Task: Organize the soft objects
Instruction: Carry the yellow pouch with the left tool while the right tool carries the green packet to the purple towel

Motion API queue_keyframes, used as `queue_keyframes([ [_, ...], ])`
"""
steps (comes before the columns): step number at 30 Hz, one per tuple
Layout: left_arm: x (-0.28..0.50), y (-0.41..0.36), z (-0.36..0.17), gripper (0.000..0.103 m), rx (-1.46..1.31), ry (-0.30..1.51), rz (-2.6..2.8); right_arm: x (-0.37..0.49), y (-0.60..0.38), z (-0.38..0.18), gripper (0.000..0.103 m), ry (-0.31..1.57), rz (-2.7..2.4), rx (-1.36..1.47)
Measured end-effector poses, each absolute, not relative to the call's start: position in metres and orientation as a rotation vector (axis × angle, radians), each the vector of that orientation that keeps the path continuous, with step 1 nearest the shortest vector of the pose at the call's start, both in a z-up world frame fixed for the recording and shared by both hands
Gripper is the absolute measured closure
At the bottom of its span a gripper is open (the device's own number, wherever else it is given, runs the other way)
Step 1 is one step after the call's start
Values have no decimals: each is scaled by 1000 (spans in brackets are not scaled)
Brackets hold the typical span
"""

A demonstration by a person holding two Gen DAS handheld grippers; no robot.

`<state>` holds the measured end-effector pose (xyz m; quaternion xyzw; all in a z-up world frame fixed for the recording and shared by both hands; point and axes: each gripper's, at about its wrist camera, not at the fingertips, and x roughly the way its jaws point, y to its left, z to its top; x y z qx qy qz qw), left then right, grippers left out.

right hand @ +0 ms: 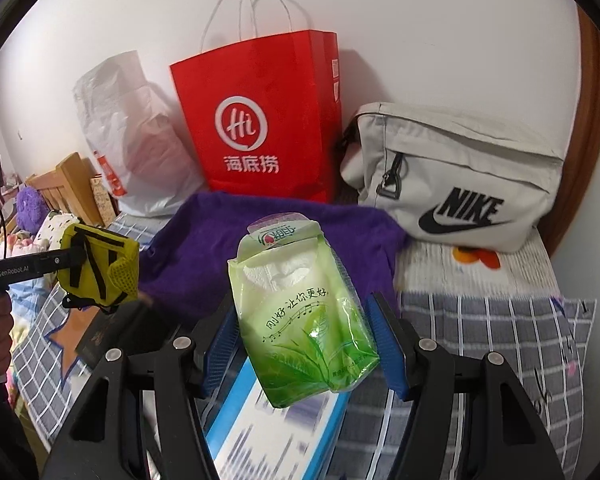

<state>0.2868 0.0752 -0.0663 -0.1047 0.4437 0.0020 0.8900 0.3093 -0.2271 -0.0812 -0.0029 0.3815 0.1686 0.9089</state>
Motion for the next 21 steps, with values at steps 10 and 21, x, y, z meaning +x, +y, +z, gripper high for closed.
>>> queue_keyframes([
  [10, 363, 68, -95, 71, -216, 973, -22, 374, -217, -115, 41, 859, 354, -26],
  [21, 418, 65, -126, 71, -236, 1036, -33, 412, -208, -162, 41, 965, 362, -82],
])
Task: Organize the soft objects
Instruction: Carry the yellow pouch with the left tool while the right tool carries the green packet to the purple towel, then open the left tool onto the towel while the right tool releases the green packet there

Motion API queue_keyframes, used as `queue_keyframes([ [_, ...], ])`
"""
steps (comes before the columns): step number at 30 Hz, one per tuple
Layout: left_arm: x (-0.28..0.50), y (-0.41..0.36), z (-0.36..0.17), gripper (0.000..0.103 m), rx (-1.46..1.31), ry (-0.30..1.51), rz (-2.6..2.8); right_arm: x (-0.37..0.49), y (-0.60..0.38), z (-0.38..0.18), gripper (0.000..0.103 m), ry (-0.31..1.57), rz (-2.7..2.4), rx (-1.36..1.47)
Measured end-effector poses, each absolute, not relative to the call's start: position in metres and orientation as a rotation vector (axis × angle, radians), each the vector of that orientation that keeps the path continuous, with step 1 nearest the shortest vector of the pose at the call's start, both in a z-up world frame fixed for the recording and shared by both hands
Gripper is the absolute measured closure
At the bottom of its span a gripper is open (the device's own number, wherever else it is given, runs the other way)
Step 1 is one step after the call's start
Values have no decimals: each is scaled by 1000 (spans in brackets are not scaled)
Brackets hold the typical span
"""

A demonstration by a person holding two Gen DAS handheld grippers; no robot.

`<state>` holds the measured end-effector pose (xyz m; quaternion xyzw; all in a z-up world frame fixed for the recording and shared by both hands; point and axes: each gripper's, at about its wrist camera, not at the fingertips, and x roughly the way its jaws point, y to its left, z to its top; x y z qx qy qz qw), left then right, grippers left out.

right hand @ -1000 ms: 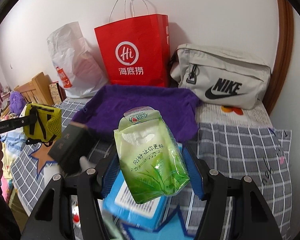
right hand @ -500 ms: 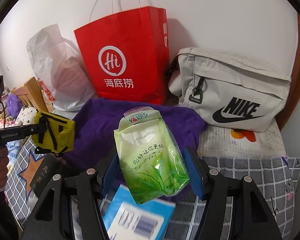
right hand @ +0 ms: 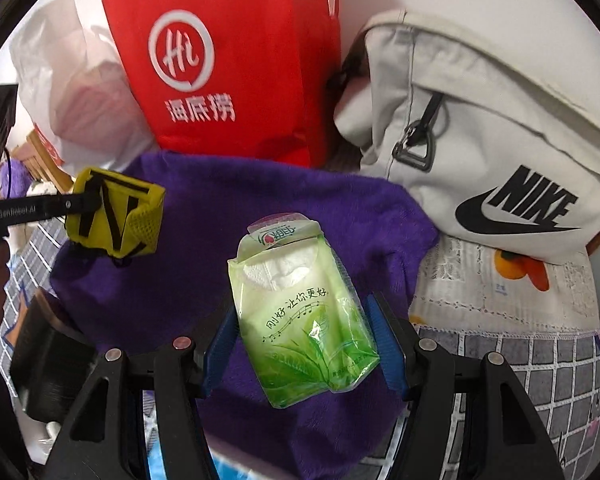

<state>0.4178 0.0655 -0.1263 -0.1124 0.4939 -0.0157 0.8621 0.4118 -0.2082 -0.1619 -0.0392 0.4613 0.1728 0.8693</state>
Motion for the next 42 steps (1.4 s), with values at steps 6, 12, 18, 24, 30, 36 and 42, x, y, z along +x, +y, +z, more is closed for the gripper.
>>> queue_keyframes([
  [6, 436, 67, -139, 71, -249, 1064, -23, 423, -205, -177, 41, 1003, 369, -108],
  [12, 441, 71, -149, 69, -259, 1083, -10, 430, -205, -186, 41, 1031, 387, -111],
  [18, 443, 74, -154, 69, -266, 1088, -11, 430, -205, -186, 40, 1036, 406, -109],
  [24, 445, 75, -152, 44, -242, 1090, 0, 427, -206, -180, 28, 1035, 430, -96],
  [30, 430, 78, -133, 40, -234, 1056, -12, 420, -204, -165, 22, 1005, 413, -105],
  [36, 399, 80, -109, 40, -212, 999, 30, 400, -214, -138, 18, 975, 338, -77],
  [42, 352, 79, -78, 40, -155, 919, 35, 354, -219, -107, 15, 900, 374, -53],
])
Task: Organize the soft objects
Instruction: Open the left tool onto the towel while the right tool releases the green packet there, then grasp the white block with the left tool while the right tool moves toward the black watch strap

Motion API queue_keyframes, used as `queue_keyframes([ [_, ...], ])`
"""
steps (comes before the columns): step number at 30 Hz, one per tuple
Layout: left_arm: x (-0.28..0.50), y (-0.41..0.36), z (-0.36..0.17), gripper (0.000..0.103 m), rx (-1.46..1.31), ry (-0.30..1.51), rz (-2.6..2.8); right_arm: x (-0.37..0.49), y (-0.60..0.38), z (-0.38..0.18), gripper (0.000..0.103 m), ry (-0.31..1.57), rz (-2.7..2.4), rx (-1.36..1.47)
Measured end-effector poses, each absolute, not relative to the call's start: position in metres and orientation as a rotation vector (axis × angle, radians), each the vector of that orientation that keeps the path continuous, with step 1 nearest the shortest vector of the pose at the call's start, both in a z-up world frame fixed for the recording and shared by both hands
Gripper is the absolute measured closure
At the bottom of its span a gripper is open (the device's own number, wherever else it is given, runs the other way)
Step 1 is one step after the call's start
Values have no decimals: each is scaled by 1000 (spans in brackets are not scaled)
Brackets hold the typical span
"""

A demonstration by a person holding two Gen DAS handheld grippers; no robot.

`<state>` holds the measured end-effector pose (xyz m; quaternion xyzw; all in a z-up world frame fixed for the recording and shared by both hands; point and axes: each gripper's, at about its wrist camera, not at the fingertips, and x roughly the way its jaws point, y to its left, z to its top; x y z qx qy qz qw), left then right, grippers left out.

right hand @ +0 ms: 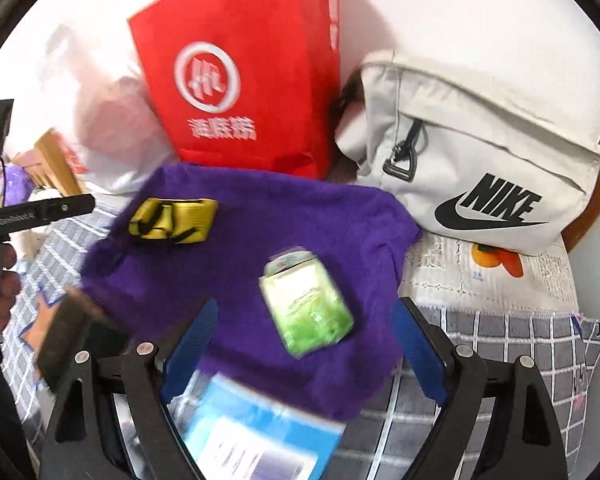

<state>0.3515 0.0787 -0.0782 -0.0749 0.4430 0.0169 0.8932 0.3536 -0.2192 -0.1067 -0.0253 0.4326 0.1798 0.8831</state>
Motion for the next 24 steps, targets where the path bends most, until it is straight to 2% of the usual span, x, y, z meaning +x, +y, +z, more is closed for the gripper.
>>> queue_keyframes([
  [13, 234, 81, -63, 40, -215, 917, -8, 230, -211, -76, 15, 812, 398, -66],
  [24, 163, 84, -117, 40, -259, 994, 0, 175, -215, -101, 15, 848, 433, 56],
])
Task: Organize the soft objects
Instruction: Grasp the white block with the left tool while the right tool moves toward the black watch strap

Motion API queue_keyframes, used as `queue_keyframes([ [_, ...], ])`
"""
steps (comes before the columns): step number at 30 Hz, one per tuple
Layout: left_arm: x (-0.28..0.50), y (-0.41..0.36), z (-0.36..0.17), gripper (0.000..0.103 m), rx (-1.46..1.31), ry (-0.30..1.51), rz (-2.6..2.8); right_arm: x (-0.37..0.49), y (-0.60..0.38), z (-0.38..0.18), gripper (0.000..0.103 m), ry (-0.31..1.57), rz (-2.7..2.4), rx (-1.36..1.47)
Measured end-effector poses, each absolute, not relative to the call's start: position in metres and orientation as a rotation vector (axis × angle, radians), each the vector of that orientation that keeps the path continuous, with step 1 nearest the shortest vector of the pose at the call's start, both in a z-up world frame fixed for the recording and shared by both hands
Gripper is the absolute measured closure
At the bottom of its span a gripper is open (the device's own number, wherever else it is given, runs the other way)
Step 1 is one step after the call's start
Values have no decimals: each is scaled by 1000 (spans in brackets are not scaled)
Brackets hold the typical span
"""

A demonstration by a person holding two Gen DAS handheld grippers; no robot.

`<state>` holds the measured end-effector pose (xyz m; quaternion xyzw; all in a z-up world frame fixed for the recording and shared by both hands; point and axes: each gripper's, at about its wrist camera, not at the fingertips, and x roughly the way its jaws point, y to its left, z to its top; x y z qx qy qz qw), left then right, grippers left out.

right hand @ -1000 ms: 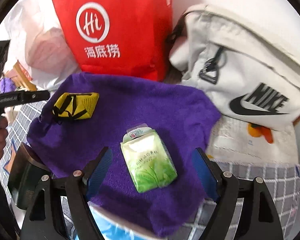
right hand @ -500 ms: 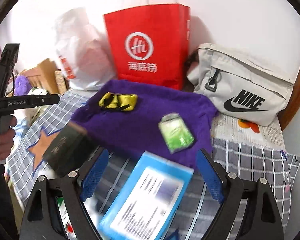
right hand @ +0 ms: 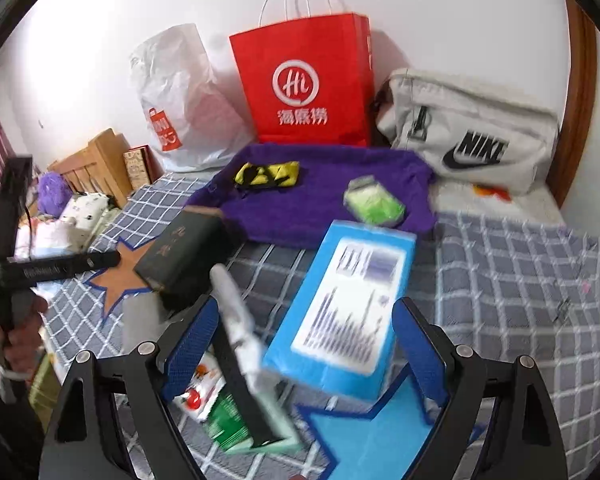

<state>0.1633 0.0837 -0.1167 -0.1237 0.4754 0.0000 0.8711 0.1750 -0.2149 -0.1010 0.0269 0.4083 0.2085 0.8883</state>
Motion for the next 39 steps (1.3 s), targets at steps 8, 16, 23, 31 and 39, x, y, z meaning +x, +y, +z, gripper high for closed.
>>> queue_keyframes([
  [8, 149, 81, -156, 40, -323, 1054, 1, 149, -218, -120, 15, 862, 394, 52],
  [16, 162, 74, -180, 40, -363, 1086, 3, 131, -220, -138, 15, 879, 399, 24],
  [23, 160, 81, -182, 48, -383, 1054, -20, 131, -215, -149, 15, 900, 416, 8],
  [31, 139, 104, -169, 48, -330, 1035, 42, 130, -198, -158, 23, 908, 451, -23],
  [39, 142, 110, -183, 45, -335, 1032, 61, 131, -167, -170, 54, 926, 503, -133],
])
